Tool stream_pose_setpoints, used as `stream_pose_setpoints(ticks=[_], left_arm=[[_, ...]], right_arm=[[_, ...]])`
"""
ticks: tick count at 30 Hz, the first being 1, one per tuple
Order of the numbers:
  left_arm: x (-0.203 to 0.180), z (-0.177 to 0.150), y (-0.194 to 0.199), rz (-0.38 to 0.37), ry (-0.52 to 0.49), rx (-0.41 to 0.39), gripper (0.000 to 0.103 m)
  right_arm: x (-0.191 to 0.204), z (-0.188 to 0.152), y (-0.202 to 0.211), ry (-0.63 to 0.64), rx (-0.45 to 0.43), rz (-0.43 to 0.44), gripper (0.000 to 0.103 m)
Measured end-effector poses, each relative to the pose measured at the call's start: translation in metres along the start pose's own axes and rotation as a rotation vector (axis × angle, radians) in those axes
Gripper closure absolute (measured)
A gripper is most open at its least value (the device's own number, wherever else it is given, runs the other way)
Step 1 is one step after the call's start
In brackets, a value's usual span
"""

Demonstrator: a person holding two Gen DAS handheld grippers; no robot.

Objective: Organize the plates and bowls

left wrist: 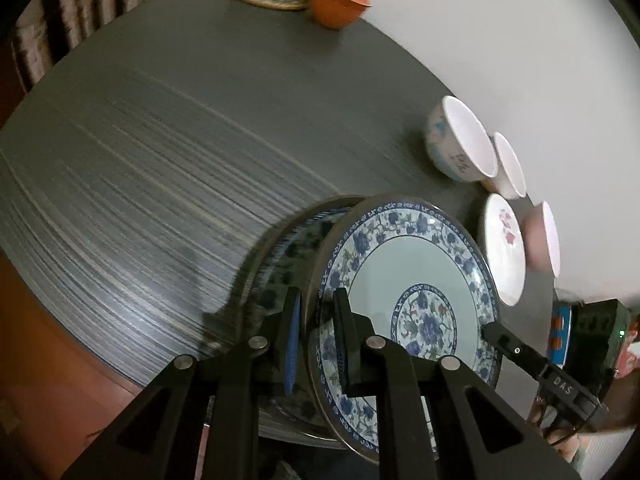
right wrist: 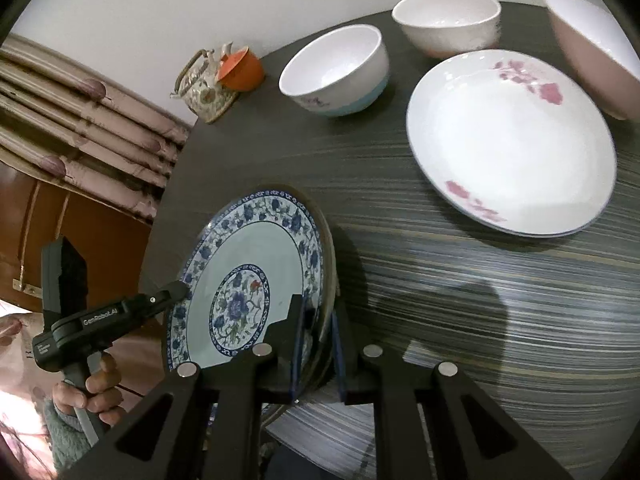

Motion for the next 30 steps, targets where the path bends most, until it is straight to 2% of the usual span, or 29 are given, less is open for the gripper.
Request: stream_pose_setpoints(ticks=[11, 21, 30], left_arm=[[0.019, 0.005, -0.011, 0.01, 0.029, -0.002, 0.091], [0.024, 0.008, -0.014, -0.02, 0.047, 0.011, 0.092], [0.028, 0.008, -0.012, -0.044, 0.078, 0.019, 0.087]], right_arm=[[0.003, -0.004, -0.017, -0.005, 0.019, -0.013, 0.09], [0.003, -0.005, -0.023, -0.025, 0.026, -0.028, 0.087], [0.008, -0.005, -0.027, -0.023, 0.05, -0.056, 0.086]])
Point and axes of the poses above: each gripper's, at about its wrist camera, not at the fingertips, and y roughly against the way its jaws point, x to its left, z to its top, the point moved 5 cm from there along -y, roughly the way its jaws point, and after that the axes turned 2 degrees about z, right-handed, at the moved point
